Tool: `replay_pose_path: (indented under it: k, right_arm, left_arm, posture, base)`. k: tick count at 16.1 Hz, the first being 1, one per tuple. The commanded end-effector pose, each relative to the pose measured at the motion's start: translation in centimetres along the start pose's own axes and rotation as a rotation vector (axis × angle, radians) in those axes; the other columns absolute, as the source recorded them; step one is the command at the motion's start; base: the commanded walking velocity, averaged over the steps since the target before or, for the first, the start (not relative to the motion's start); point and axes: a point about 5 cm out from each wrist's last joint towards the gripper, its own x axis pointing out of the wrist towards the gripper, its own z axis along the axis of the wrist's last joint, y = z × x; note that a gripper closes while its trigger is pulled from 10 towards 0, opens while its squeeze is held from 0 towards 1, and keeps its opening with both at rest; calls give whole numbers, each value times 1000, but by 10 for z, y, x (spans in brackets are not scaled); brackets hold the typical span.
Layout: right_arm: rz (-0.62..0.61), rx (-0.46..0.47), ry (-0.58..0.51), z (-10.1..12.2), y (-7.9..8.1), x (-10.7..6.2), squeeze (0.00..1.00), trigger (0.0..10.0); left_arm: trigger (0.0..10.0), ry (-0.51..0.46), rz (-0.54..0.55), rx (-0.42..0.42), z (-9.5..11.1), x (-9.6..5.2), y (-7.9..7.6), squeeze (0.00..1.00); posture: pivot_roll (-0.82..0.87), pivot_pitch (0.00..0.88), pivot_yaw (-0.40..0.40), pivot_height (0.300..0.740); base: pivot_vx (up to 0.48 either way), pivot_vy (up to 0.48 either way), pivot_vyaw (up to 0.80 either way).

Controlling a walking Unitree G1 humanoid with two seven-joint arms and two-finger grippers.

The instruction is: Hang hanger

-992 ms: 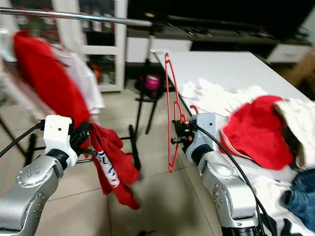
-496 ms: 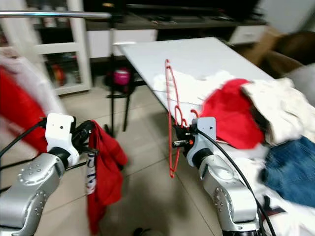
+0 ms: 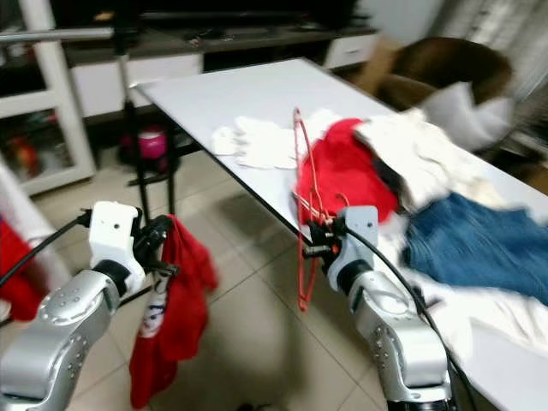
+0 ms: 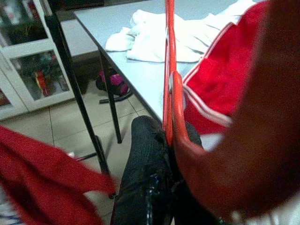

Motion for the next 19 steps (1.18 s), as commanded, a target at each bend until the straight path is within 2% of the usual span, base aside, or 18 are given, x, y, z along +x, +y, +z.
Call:
replay_pose_path:
  k: [1,8,12,13,17,19]
  right_arm:
    - [-30,-7,-17,4,-7,-4,0,10000]
    - [-62,-2,3,1,-13,-13,0,10000]
    - [-73,-12,5,2,-15,-16,0,10000]
    - [-78,-20,5,3,-15,-18,0,10000]
    - [-82,-49,10,3,-16,-22,0,10000]
    - [-92,-74,-6,6,-18,-22,0,10000]
  left_arm:
    - [10000,-25,-15,-4,5,1,-3,0]
    - [10000,-31,-79,-15,4,7,-12,0]
    - [10000,-51,-60,2,11,10,-8,0]
    - [10000,-53,-64,32,11,10,-9,0]
    - [10000,-55,-71,12,9,13,-20,0]
    - [10000,-58,-77,3,10,16,-23,0]
  posture:
    - [-76,0,-84,740]
    - [-125,0,-72,740]
    - [-133,0,-74,740]
    - [-138,0,-70,740]
    - [-145,0,-61,740]
    - [-153,0,-54,740]
  base:
    - [0,304,-800]
    - [0,331,-800]
    - [0,261,-800]
    - [0,-480,-800]
    - [0,-480,-800]
    - [0,-480,0]
